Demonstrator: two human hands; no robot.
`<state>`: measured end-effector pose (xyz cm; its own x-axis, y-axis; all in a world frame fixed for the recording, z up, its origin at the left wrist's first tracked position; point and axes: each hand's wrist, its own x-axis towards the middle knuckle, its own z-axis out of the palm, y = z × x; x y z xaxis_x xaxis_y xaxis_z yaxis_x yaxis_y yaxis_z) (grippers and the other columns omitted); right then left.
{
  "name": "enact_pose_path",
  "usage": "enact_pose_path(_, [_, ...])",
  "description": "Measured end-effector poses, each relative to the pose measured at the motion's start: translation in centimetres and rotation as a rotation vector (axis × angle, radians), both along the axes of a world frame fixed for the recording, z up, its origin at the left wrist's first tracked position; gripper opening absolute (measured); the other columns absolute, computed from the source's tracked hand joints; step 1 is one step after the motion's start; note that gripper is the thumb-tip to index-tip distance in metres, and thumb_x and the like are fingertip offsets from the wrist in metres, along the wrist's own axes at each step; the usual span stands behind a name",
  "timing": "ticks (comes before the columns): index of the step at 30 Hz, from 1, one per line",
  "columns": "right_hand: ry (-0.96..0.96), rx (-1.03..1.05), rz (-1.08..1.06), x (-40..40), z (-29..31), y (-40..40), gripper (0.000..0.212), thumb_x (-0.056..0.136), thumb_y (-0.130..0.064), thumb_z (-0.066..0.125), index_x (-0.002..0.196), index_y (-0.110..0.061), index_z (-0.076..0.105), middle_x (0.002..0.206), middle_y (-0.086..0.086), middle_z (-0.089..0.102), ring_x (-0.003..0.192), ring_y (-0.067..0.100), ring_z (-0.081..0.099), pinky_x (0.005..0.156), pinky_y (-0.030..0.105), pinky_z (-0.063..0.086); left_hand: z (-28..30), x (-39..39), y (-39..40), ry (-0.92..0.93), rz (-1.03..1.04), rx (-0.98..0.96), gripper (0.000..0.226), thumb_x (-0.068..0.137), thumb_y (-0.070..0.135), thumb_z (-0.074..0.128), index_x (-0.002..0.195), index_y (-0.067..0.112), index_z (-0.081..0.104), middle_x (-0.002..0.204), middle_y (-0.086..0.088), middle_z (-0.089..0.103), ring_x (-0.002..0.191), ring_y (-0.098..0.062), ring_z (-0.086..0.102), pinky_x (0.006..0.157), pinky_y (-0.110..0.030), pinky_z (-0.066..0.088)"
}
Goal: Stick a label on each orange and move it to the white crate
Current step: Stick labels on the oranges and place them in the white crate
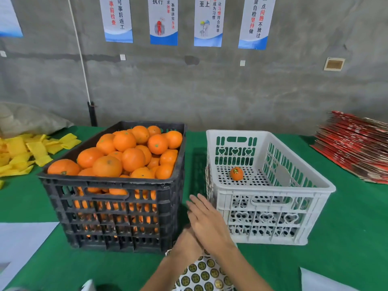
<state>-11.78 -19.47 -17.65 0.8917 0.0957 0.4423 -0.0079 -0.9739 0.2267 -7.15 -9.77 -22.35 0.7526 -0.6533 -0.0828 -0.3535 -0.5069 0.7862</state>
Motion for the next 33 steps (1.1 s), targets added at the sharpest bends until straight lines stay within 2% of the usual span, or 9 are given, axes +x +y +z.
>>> enact_pose_path(3, [0.243,0.332,-0.048,-1.8,-4.6,0.0,0.045,0.098,-0.007,0.052,0.143,-0.012,0.054,0.152,0.002,0.048,0.138,0.018,0.047,0.116,0.031,0.036,-0.6,-0.1,1.5,-0.204,-0.070,0.173,0.048,0.101,0.005,0.045,0.149,0.008,0.049,0.148,-0.007,0.053,0.140,-0.023,0.048,0.116,-0.029,0.035])
enact_pose_path(5, [0.257,0.525,-0.114,-2.8,-6.2,-0.2,0.050,0.098,-0.004,0.045,0.147,-0.015,0.049,0.151,0.000,0.048,0.133,0.018,0.050,0.109,0.030,0.040,-1.2,0.0,2.2,-0.262,-0.062,0.212,0.055,0.101,0.000,0.039,0.156,0.006,0.040,0.159,-0.007,0.044,0.149,-0.020,0.037,0.123,-0.027,0.024])
enact_pose_path(9, [0.282,0.735,-0.122,-3.7,-7.0,-0.2,0.046,0.107,-0.028,0.042,0.151,-0.013,0.046,0.161,-0.002,0.038,0.147,0.012,0.033,0.121,0.018,0.019,-2.7,-0.3,2.8,-0.361,-0.102,0.222,0.059,0.103,0.000,0.040,0.160,0.005,0.030,0.167,-0.006,0.032,0.156,-0.015,0.023,0.127,-0.024,0.011])
enact_pose_path(11, [0.330,0.750,-0.108,-3.6,-7.5,-0.3,0.053,0.107,-0.038,0.043,0.153,-0.012,0.042,0.164,-0.004,0.032,0.150,0.010,0.026,0.122,0.019,0.015,-3.3,-0.3,3.2,-0.343,-0.095,0.189,0.060,0.103,-0.001,0.041,0.161,0.007,0.029,0.168,-0.004,0.029,0.156,-0.015,0.021,0.127,-0.024,0.012])
enact_pose_path(15, [0.306,0.760,-0.129,-3.1,-8.3,-0.7,0.053,0.106,-0.039,0.048,0.150,-0.010,0.047,0.161,-0.005,0.037,0.147,0.010,0.032,0.120,0.020,0.022,-3.7,-0.4,3.8,-0.287,-0.064,0.069,0.063,0.103,-0.003,0.041,0.162,0.014,0.028,0.168,0.003,0.027,0.154,-0.012,0.028,0.125,-0.026,0.023])
enact_pose_path(22, [0.205,0.601,-0.117,-2.2,-8.2,-0.7,0.033,0.107,-0.031,0.045,0.124,-0.019,0.071,0.142,-0.007,0.057,0.131,0.012,0.047,0.104,0.027,0.044,-4.6,-0.4,4.2,-0.250,-0.021,-0.010,0.066,0.105,0.008,0.044,0.162,0.031,0.022,0.158,0.008,0.047,0.138,-0.014,0.052,0.110,-0.032,0.044])
enact_pose_path(24, [0.185,0.560,-0.098,-1.9,-8.0,-0.9,0.032,0.106,-0.031,0.046,0.124,-0.025,0.071,0.136,-0.010,0.060,0.125,0.011,0.048,0.099,0.027,0.046,-4.6,-0.4,4.2,-0.232,-0.015,-0.041,0.068,0.105,0.007,0.045,0.163,0.032,0.018,0.157,0.010,0.048,0.137,-0.012,0.052,0.111,-0.031,0.044])
enact_pose_path(29, [0.150,0.685,-0.086,-1.2,-7.9,-1.1,0.025,0.104,-0.030,0.053,0.116,-0.028,0.075,0.128,-0.014,0.061,0.115,0.009,0.046,0.099,0.023,0.040,-4.9,-0.4,4.3,-0.221,-0.015,-0.075,0.073,0.104,0.005,0.047,0.164,0.030,0.014,0.161,0.015,0.040,0.143,-0.007,0.045,0.115,-0.030,0.040])
enact_pose_path(33, [0.154,0.527,-0.056,-1.4,-8.2,-0.9,0.030,0.103,-0.037,0.050,0.123,-0.027,0.071,0.128,-0.013,0.060,0.112,0.012,0.049,0.094,0.024,0.042,-5.1,-0.2,4.3,-0.200,-0.007,-0.098,0.072,0.103,0.004,0.048,0.164,0.030,0.018,0.157,0.018,0.042,0.141,-0.006,0.047,0.116,-0.029,0.040])
